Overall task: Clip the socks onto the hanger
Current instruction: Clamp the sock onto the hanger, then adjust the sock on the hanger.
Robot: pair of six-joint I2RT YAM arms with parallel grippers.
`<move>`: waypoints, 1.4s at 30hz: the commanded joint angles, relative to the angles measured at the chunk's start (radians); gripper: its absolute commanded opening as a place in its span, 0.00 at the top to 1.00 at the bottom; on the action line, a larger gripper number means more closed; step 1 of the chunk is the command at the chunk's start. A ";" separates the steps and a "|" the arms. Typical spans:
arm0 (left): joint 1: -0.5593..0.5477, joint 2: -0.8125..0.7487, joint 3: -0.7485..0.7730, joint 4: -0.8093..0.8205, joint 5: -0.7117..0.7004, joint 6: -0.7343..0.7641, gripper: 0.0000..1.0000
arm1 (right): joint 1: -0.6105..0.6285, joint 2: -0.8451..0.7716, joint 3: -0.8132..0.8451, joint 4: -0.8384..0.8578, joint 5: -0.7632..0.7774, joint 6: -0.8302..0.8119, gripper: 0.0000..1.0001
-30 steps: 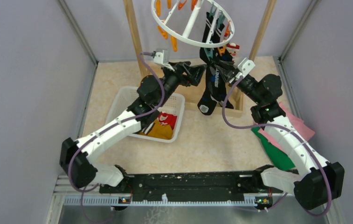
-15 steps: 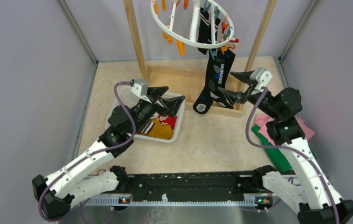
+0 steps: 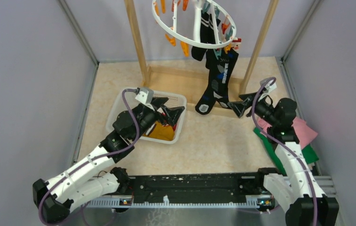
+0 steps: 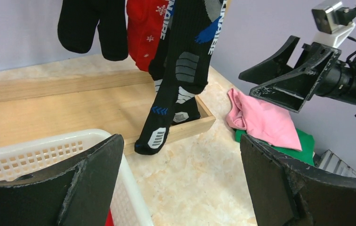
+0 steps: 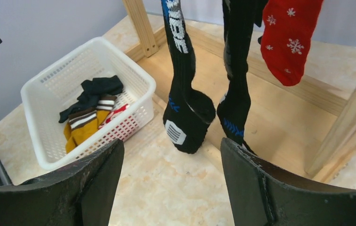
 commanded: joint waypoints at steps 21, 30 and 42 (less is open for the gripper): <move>0.007 0.129 0.094 0.119 -0.010 0.054 0.01 | -0.003 0.470 0.092 0.744 -0.303 -0.095 0.27; 0.011 0.176 0.148 0.098 -0.028 0.086 0.01 | 0.126 0.537 0.130 0.865 -0.364 -0.138 0.41; 0.014 0.128 0.122 0.072 -0.086 0.086 0.01 | 0.311 0.472 0.075 0.814 -0.272 -0.206 0.47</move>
